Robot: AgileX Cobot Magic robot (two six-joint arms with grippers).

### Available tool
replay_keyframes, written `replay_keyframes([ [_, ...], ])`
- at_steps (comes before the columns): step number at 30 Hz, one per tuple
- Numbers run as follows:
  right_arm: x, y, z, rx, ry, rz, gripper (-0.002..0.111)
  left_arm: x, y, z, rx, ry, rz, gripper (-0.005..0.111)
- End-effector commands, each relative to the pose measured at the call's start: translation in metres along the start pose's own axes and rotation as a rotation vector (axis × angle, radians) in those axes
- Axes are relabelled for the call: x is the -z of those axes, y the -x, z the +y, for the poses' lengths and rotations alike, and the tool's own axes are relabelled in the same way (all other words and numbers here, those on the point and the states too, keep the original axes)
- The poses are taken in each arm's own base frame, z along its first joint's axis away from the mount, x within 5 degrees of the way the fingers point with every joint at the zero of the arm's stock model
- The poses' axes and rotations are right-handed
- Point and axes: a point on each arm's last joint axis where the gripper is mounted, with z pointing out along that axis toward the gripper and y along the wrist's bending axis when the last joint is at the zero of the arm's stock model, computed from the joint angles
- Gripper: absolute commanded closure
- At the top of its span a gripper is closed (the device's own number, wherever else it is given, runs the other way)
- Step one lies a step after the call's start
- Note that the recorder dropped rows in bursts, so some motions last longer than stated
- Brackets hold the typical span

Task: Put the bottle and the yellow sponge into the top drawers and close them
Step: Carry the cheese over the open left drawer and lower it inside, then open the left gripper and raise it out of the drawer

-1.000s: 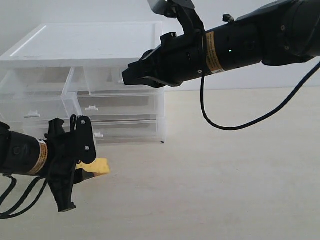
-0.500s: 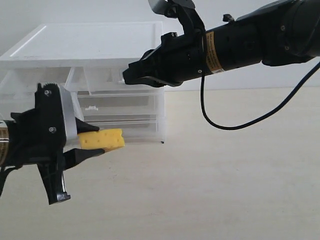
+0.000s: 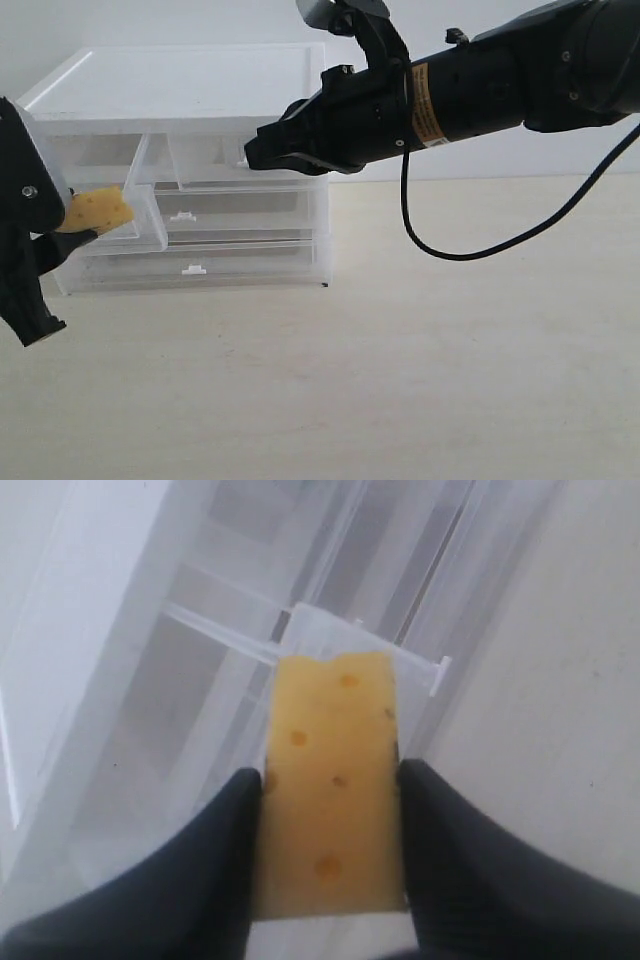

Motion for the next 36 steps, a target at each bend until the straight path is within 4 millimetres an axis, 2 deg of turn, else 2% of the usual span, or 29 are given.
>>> replay_keyframes([
  [1,0.003,0.001,0.002,0.009,0.007,-0.005,0.108,-0.003,0.007,0.015,0.011,0.049,0.021,0.103],
  [7,0.003,0.002,-0.001,0.009,-0.018,-0.011,0.108,0.003,0.02,0.035,-0.021,0.119,-0.014,0.103],
  [10,0.003,0.002,-0.002,0.009,-0.031,-0.015,0.108,-0.004,0.013,0.036,-0.098,0.125,0.029,0.103],
  [15,0.003,0.002,0.0,0.009,-0.015,-0.011,0.108,-0.026,-0.004,0.04,-0.042,0.104,0.113,0.103],
  [18,0.003,0.002,0.0,0.009,-0.012,-0.01,0.108,-0.031,-0.006,0.051,0.042,0.131,0.121,0.103],
  [21,0.003,0.002,-0.002,0.009,-0.03,-0.014,0.108,-0.035,-0.004,0.052,0.02,0.109,0.083,0.103],
  [23,0.003,0.002,-0.002,0.009,-0.032,-0.015,0.108,-0.037,-0.001,0.05,-0.012,0.088,0.055,0.097],
  [24,0.003,0.002,-0.002,0.009,-0.03,-0.014,0.108,-0.037,0.0,0.049,-0.022,0.082,0.044,0.084],
  [25,0.003,0.002,-0.002,0.009,-0.03,-0.014,0.108,-0.037,0.0,0.05,-0.022,0.084,0.043,0.075],
  [26,0.003,0.002,-0.002,0.009,-0.03,-0.014,0.108,-0.037,0.001,0.051,0.004,0.089,0.041,0.059],
  [28,0.003,0.002,-0.002,0.009,-0.027,-0.014,0.108,-0.037,0.001,0.055,0.048,0.111,0.053,0.049],
  [32,0.003,0.002,-0.002,0.009,-0.027,-0.014,0.108,-0.036,0.001,0.059,0.087,0.135,0.069,0.052],
  [33,0.003,0.002,-0.002,0.009,-0.027,-0.014,0.108,-0.034,-0.002,0.069,0.191,0.199,0.111,0.06],
  [34,0.003,0.002,-0.002,0.009,-0.027,-0.014,0.108,-0.029,-0.009,0.088,0.343,0.303,0.147,0.077],
  [36,0.003,0.002,-0.001,0.009,-0.022,-0.012,0.108,-0.023,-0.018,0.108,0.596,0.401,0.137,0.087],
])
